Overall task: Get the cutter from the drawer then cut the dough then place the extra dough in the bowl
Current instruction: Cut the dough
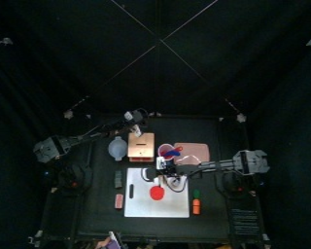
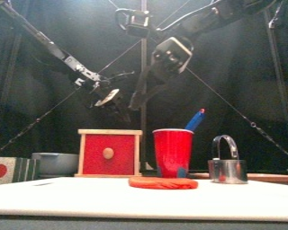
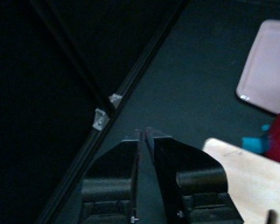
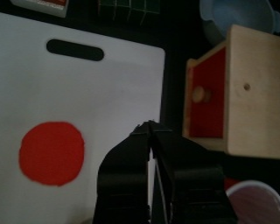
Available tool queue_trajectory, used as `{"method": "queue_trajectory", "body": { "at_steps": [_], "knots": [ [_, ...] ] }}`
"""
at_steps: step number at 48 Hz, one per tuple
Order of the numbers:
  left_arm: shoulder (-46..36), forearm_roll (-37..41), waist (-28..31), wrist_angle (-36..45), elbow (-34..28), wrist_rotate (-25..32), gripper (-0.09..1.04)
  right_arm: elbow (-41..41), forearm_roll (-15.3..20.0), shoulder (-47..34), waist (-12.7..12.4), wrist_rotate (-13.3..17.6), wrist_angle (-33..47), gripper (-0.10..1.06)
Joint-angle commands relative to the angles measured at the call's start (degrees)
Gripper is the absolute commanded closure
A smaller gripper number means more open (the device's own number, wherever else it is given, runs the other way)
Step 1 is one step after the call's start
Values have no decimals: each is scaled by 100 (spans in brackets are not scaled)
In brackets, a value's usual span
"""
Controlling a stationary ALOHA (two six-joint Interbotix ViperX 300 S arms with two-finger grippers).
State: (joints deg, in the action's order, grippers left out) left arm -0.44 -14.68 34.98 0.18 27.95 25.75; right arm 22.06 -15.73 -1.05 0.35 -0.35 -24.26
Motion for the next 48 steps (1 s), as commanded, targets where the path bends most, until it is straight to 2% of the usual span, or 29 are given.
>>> {"method": "queue_trajectory", "body": {
  "at_steps": [1,10,17,23,31,36,48],
  "knots": [
    [-343,-308,-299,-589,167,9,37,483,18,809,272,0,-141,52],
    [-589,-615,-826,-1635,624,9,37,1099,123,1415,536,53,-633,24],
    [-800,-826,-1389,-2689,1011,18,37,1424,378,1784,642,-26,-1160,12],
    [-984,-905,-1758,-3463,1371,18,37,1688,352,1951,703,-79,-1433,11],
    [-1107,-1063,-2004,-3876,1652,9,37,1969,281,1907,668,-571,-1433,11],
    [-1107,-1090,-2188,-4034,1749,9,37,2057,281,1819,659,-853,-1169,11],
    [-1099,-1143,-2514,-4386,1898,0,37,2145,149,1477,404,-905,-571,11]
  ]
}}
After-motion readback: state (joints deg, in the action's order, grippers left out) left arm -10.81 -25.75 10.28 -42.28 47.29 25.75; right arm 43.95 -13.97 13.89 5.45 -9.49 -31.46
